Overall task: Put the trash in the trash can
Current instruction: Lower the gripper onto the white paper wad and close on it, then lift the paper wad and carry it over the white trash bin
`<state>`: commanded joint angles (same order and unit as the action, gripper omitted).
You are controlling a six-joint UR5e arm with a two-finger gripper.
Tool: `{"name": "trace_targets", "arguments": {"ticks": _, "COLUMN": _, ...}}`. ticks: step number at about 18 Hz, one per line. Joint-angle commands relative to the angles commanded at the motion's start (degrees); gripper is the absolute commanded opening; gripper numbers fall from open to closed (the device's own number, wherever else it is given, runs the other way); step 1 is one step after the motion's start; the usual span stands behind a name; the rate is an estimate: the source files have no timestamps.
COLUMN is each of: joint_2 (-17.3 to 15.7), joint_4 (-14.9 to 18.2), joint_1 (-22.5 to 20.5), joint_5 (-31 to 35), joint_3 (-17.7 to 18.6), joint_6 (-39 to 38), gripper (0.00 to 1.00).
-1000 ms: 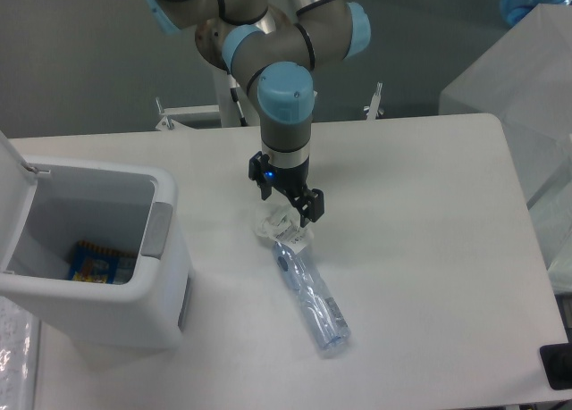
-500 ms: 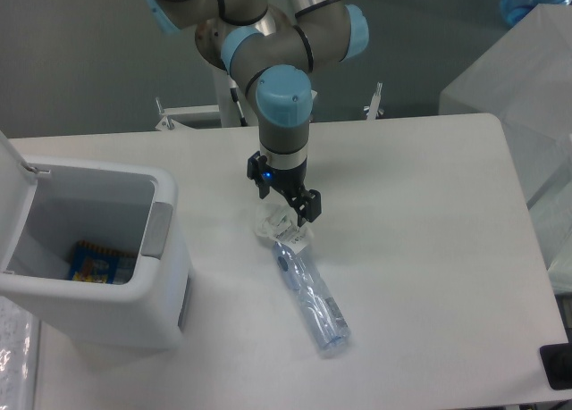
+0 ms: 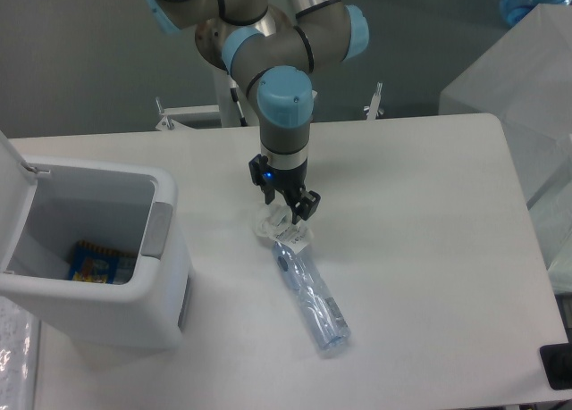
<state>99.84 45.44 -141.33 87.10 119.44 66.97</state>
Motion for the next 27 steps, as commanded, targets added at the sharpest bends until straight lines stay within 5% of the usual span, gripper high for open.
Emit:
{"name": "trace_targets", "arguments": {"ticks": 4, "joint_2": 0.09, "joint_4": 0.00, "joint_1": -0.17, "joint_5": -0.26, "joint_3": -0.26, "joint_6": -0.26, "gripper": 0.03}}
{"name": "trace_targets", "arguments": {"ticks": 10, "joint_2": -0.35, "joint_4": 0.53, "joint_1": -1.23, "joint_5": -0.88, "joint_3": -1.93, "joint_6": -0.26, "gripper": 0.02}}
{"name": "trace_targets", "arguments": {"ticks": 17, "joint_2": -3.69, "joint_4": 3.15, "joint_1": -4.57, "joint_5": -13.43, "joint_3": -8.86, "joint_6": -5.62, "gripper": 0.03}}
{"name": "trace_targets", "arguments": {"ticks": 27, "joint_2": -4.48, "joint_4": 3.08, "joint_1": -7.65, "joint_5": -32.95, "joint_3": -22.57, "joint_6": -31.08, "gripper": 0.04}}
